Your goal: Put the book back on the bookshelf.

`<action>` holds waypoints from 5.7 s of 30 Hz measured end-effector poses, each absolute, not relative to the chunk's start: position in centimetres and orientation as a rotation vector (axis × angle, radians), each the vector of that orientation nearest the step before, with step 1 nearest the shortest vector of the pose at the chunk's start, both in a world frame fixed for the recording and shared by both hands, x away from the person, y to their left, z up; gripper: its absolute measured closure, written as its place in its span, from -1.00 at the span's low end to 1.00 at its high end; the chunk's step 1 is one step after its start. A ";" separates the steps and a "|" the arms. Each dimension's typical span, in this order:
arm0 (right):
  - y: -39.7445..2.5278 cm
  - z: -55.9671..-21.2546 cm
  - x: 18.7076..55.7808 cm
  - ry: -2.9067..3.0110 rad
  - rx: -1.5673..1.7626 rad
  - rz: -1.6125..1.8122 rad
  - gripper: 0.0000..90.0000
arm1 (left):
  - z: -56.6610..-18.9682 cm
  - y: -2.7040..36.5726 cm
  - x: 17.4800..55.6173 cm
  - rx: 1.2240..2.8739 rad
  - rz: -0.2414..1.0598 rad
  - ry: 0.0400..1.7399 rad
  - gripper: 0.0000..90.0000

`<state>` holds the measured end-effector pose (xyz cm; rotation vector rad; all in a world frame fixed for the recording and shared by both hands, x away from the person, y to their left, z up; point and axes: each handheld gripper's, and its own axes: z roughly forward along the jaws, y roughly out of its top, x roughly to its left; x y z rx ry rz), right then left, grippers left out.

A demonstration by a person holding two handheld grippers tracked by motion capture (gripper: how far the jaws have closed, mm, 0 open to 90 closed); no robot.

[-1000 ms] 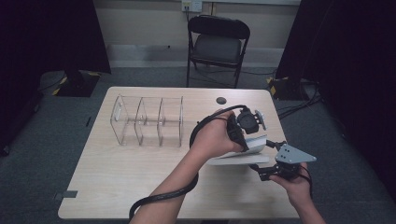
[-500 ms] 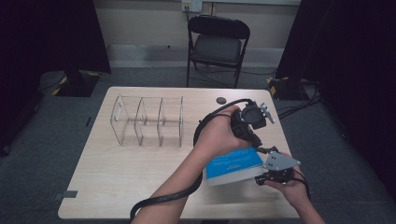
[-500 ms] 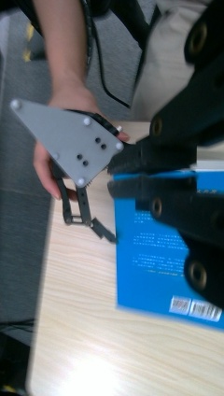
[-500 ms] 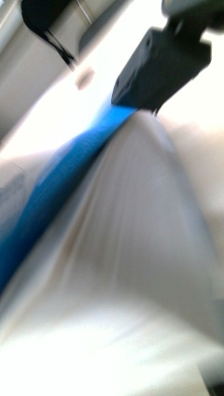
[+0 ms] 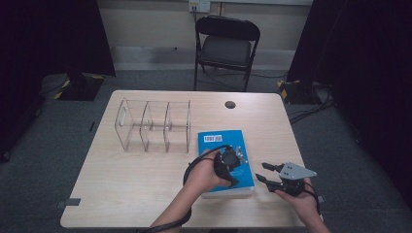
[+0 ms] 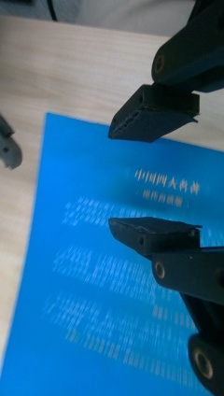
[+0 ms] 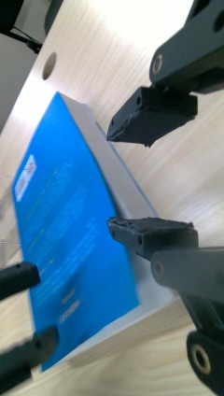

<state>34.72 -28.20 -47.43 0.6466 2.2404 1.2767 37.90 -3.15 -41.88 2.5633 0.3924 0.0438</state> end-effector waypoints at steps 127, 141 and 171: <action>-25.3 -47.7 33.8 2.418 0.852 1.398 0.25 | -46.5 -3.7 35.7 2.409 0.426 0.382 -0.42; -26.3 -47.9 34.1 2.338 0.879 1.393 -0.34 | -44.0 -3.6 35.8 2.466 0.348 0.405 0.42; -25.9 -49.5 32.8 2.395 0.800 1.315 -0.66 | -35.7 -4.2 39.0 2.555 0.242 0.617 0.62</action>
